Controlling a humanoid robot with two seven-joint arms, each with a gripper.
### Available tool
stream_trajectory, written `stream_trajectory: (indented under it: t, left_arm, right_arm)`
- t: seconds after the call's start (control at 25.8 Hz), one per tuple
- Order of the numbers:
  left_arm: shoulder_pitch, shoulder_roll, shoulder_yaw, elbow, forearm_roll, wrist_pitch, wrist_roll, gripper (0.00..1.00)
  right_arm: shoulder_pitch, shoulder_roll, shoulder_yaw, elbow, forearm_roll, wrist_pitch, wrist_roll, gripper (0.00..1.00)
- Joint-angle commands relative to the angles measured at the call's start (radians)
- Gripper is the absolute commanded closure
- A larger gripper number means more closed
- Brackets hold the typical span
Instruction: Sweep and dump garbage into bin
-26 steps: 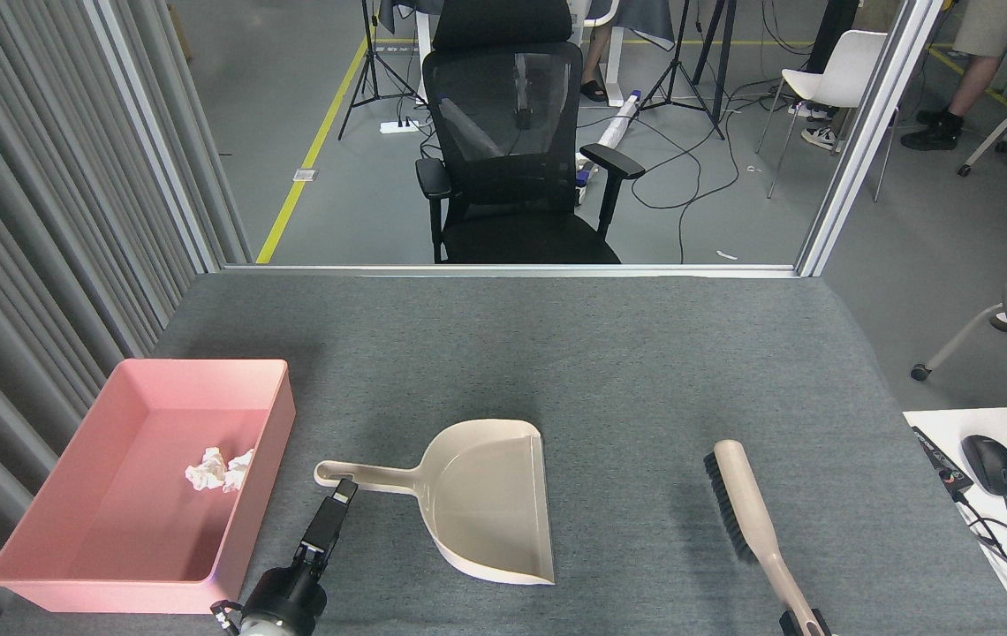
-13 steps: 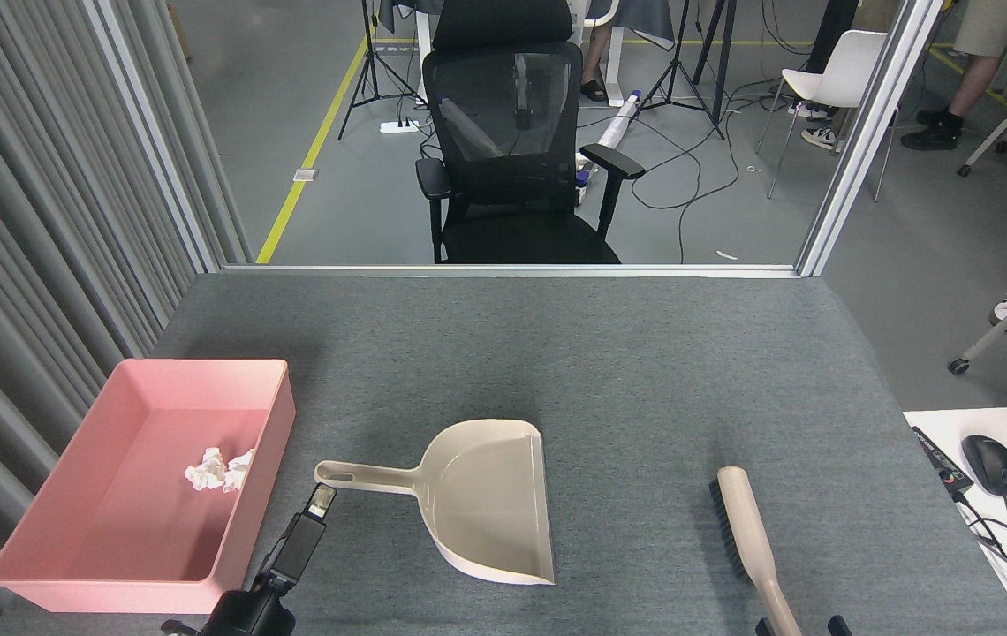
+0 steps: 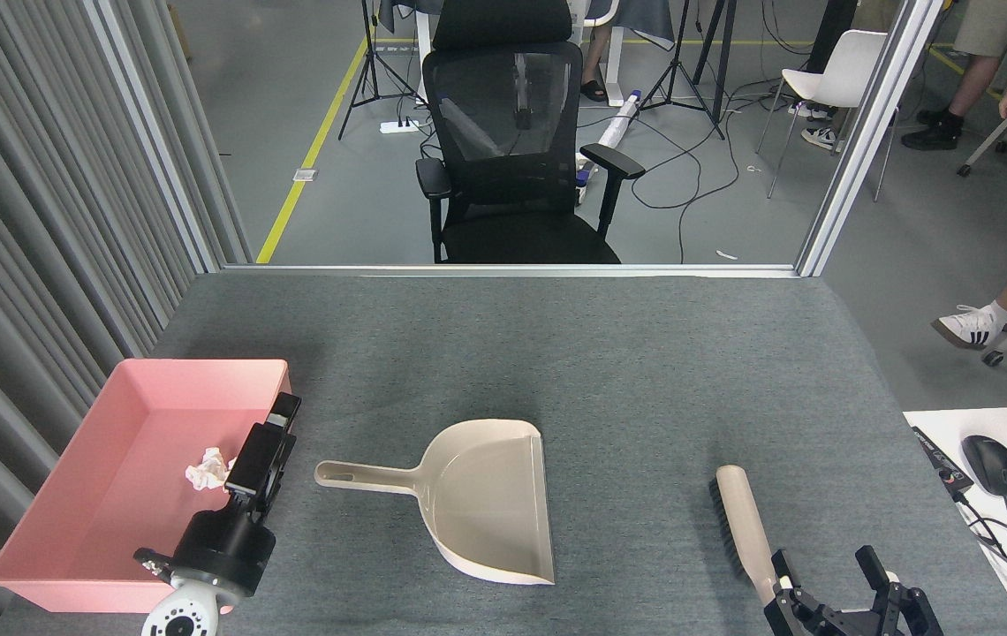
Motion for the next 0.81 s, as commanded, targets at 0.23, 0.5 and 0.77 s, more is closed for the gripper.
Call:
stream_trajectory:
  t: [0.23, 0.5, 0.77]
  left_arm:
    - [-0.021, 0.04, -0.023, 0.014, -0.555, -0.124, 0.009, 0.03]
    - [-0.007, 0.065, -0.023, 0.004, -0.937, -0.16, 0.071, 0.03]
    - [0.035, 0.08, -0.01, 0.011, -1.014, -0.162, 0.124, 0.03]
  right_arm:
    - [-0.146, 0.006, 0.016, 0.029, 0.034, 0.144, 0.08, 0.03]
    - [-0.241, 0.052, 0.143, 0.08, 0.188, 0.213, 0.08, 0.03]
    - [-0.237, 0.096, 0.16, 0.082, 0.188, 0.205, 0.02, 0.02]
